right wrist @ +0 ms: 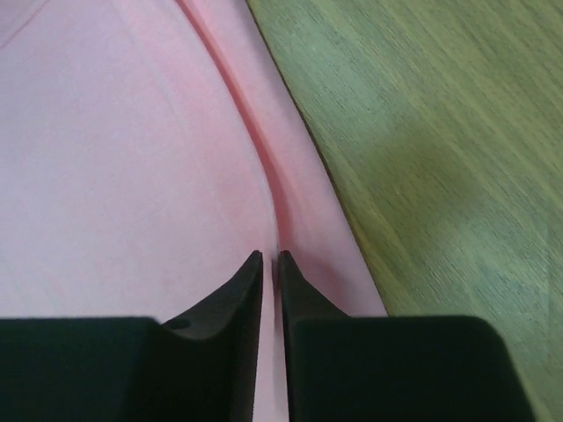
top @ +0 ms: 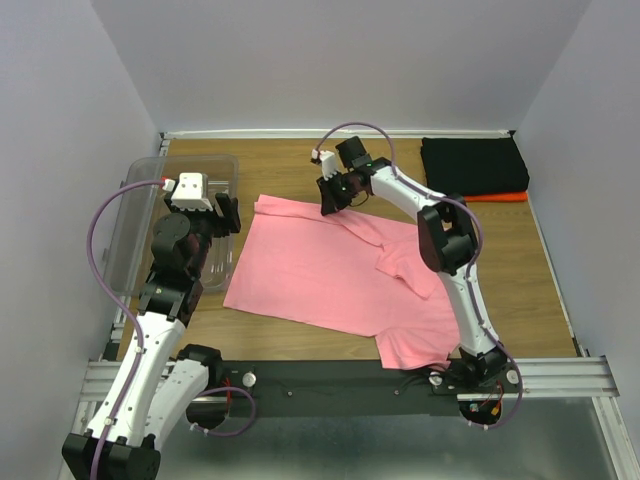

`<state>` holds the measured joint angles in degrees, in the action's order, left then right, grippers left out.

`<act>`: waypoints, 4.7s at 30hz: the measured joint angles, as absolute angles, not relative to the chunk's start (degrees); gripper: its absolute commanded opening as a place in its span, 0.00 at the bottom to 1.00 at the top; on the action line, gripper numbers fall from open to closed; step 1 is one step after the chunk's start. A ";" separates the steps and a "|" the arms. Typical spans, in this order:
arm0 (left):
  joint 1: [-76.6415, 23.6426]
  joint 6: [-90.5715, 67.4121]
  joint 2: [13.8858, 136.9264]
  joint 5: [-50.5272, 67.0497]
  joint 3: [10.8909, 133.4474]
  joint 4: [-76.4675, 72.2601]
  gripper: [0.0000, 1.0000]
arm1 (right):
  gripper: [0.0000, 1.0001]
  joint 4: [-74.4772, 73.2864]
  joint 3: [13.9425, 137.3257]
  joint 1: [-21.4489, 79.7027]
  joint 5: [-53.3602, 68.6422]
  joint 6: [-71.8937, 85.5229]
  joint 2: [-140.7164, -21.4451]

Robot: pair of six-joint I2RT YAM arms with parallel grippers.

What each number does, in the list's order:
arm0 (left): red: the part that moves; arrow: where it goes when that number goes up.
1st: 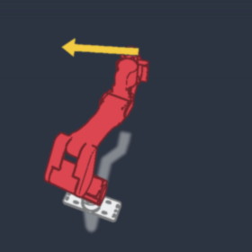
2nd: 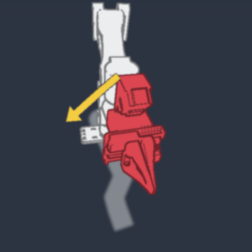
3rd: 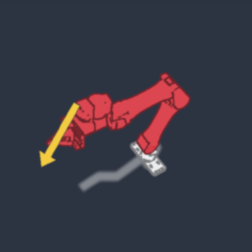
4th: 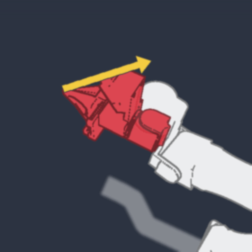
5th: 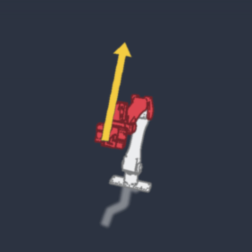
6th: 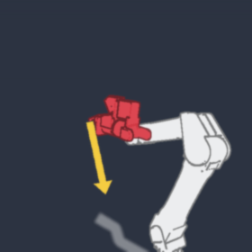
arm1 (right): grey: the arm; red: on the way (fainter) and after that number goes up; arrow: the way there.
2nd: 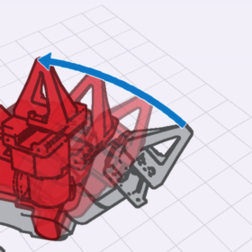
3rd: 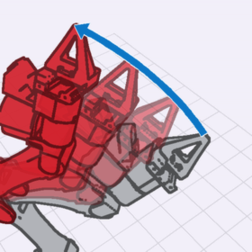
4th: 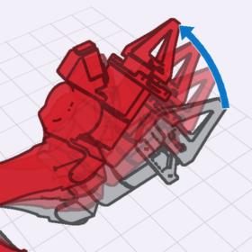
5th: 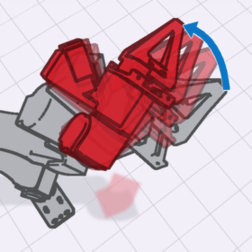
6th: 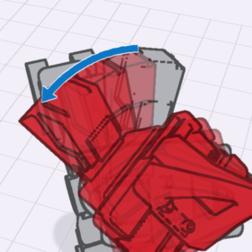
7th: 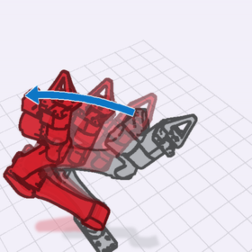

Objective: Fold and stack the t-shirts
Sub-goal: Fold the tshirt

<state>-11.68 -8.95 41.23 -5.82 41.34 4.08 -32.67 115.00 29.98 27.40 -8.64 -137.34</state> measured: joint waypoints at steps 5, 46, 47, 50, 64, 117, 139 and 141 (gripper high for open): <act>-11.68 -8.95 41.23 -5.82 41.34 4.08 0.78 | 0.03 -32.67 114.67 30.22 27.38 -8.93 -137.34; -11.68 -8.78 41.15 -5.45 41.34 4.03 0.78 | 0.37 -35.77 94.15 30.98 22.22 -17.65 -115.28; -11.68 -8.78 41.17 -5.39 41.34 4.05 0.78 | 0.37 -35.75 93.76 30.98 21.17 -17.65 -115.59; -11.68 -8.78 41.15 -5.32 41.34 4.03 0.78 | 0.37 -35.51 93.62 30.98 18.70 -17.65 -116.75; -11.68 -8.78 40.77 -5.28 41.34 4.03 0.78 | 0.36 -35.16 93.65 31.00 13.32 -18.09 -119.39; -11.68 -8.78 40.80 -4.05 41.34 4.03 0.78 | 0.30 -37.85 92.07 31.40 20.56 -21.85 -120.31; -11.66 -8.80 36.53 0.30 41.34 3.38 0.78 | 0.49 -29.15 61.25 -22.39 27.83 -9.98 -93.12; -11.66 -8.80 36.42 0.80 41.34 3.29 0.78 | 0.47 -28.38 60.97 -23.42 28.40 -8.82 -93.67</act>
<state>-11.66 -8.80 36.42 0.80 41.34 3.29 -28.38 60.97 -23.42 28.40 -8.82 -93.67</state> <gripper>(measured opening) 0.779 0.491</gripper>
